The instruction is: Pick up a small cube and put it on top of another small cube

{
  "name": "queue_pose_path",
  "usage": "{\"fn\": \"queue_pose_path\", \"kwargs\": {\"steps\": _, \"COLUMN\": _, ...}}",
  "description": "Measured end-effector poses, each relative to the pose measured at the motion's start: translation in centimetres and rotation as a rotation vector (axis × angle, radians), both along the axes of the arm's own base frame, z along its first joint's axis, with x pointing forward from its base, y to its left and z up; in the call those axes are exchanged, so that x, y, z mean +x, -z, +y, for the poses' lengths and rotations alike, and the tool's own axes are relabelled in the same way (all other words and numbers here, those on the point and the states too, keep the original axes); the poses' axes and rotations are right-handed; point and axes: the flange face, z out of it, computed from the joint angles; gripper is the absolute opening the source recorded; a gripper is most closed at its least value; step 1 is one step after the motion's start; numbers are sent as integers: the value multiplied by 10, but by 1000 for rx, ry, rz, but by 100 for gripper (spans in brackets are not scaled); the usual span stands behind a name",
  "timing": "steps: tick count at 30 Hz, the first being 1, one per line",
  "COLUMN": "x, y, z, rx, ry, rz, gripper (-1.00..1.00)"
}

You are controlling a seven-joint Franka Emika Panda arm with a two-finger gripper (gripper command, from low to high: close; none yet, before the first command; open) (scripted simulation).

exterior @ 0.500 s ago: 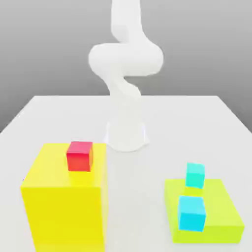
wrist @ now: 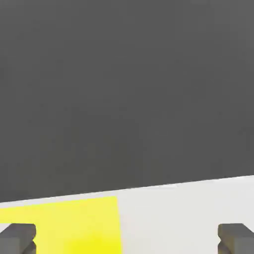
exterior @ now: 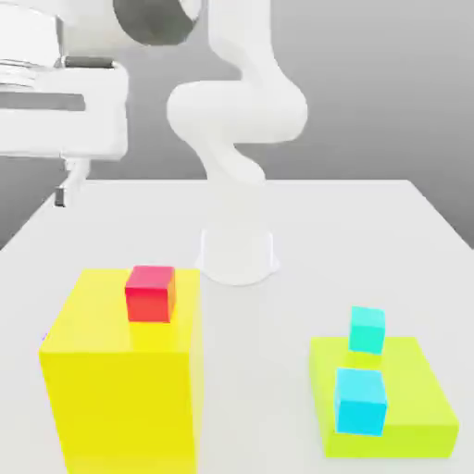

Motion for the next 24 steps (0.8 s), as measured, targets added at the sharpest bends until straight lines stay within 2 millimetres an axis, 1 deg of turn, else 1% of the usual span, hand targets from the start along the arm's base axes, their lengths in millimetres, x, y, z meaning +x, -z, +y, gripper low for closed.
{"fn": "queue_pose_path", "kwargs": {"steps": 3, "x": -30, "y": 63, "z": -36, "rx": 14, "ry": 26, "rz": 96, "gripper": 0}}
{"fn": "queue_pose_path", "kwargs": {"steps": 4, "x": -46, "y": 83, "z": -50, "rx": 21, "ry": 45, "rz": 128, "gripper": 0}}
{"fn": "queue_pose_path", "kwargs": {"steps": 5, "x": -61, "y": 103, "z": -60, "rx": 28, "ry": 58, "rz": 160, "gripper": 0}}
{"fn": "queue_pose_path", "kwargs": {"steps": 6, "x": -82, "y": 124, "z": -69, "rx": 37, "ry": 88, "rz": 190, "gripper": 0}}
{"fn": "queue_pose_path", "kwargs": {"steps": 7, "x": -102, "y": 143, "z": -73, "rx": 47, "ry": 113, "rz": 218, "gripper": 0}}
{"fn": "queue_pose_path", "kwargs": {"steps": 8, "x": -108, "y": 156, "z": -62, "rx": 52, "ry": 111, "rz": 234, "gripper": 0}}
{"fn": "queue_pose_path", "kwargs": {"steps": 9, "x": -109, "y": 165, "z": -48, "rx": 54, "ry": 102, "rz": 245, "gripper": 0}}
{"fn": "queue_pose_path", "kwargs": {"steps": 10, "x": -119, "y": 177, "z": -39, "rx": 59, "ry": 102, "rz": 269, "gripper": 0}}
{"fn": "queue_pose_path", "kwargs": {"steps": 12, "x": -128, "y": 198, "z": -33, "rx": 62, "ry": 100, "rz": 292, "gripper": 0}}
{"fn": "queue_pose_path", "kwargs": {"steps": 17, "x": -131, "y": 247, "z": -31, "rx": 62, "ry": 100, "rz": 300, "gripper": 0}}
{"fn": "queue_pose_path", "kwargs": {"steps": 18, "x": -132, "y": 254, "z": -30, "rx": 64, "ry": 100, "rz": 301, "gripper": -100}}
{"fn": "queue_pose_path", "kwargs": {"steps": 24, "x": -130, "y": 255, "z": -31, "rx": 62, "ry": 91, "rz": 297, "gripper": -100}}
